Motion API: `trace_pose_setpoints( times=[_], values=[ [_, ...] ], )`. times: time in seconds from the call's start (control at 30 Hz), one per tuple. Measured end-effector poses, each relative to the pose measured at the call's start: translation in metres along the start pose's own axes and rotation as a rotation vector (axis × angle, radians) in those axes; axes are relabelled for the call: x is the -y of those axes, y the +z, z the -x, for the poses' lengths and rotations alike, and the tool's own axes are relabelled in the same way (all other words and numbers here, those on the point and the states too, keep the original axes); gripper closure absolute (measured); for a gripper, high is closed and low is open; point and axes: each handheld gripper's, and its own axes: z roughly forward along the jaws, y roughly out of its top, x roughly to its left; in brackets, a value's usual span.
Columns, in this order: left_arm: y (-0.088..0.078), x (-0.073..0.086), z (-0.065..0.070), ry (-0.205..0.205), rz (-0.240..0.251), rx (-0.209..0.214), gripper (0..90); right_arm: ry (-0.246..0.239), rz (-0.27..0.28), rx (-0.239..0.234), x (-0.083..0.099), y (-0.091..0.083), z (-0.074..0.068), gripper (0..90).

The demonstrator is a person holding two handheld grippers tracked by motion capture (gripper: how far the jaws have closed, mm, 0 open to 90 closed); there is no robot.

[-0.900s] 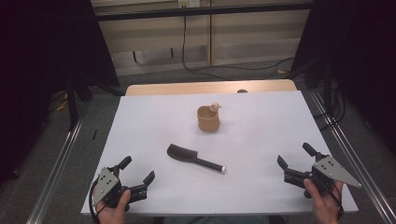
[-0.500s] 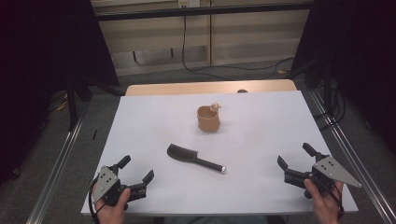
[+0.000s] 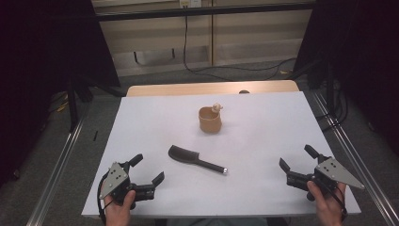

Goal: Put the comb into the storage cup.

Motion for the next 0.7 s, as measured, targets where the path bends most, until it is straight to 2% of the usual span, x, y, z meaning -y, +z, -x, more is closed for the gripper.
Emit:
trace_pose_setpoints(
  times=[0.1, 0.17, 0.23, 0.27, 0.37, 0.43, 0.7],
  values=[
    [0.002, -0.001, 0.0, 0.007, 0.0, 0.008, 2.8, 0.001, 0.001, -0.003, 0.0, 0.0, 0.0, 3.4],
    [0.007, -0.001, 0.001, 0.027, -0.01, 0.013, 2.7, -0.006, -0.003, -0.009, 0.0, 0.001, -0.001, 3.0],
    [0.009, 0.0, 0.002, 0.026, -0.009, 0.023, 2.3, -0.01, -0.004, -0.016, 0.0, 0.002, -0.002, 2.9],
    [0.012, -0.001, 0.003, 0.021, -0.018, 0.048, 1.9, -0.004, -0.007, -0.017, 0.0, 0.002, -0.003, 2.9],
    [0.016, -0.002, 0.004, 0.031, -0.023, 0.043, 1.8, -0.004, -0.013, -0.014, 0.0, 0.003, -0.003, 2.8],
    [0.02, -0.003, 0.006, 0.013, -0.018, 0.055, 1.7, -0.003, -0.011, -0.017, 0.0, 0.003, -0.004, 2.6],
    [0.032, -0.004, 0.01, 0.021, -0.015, 0.071, 1.6, -0.007, -0.016, -0.021, 0.001, 0.004, -0.004, 2.1]
  ],
)
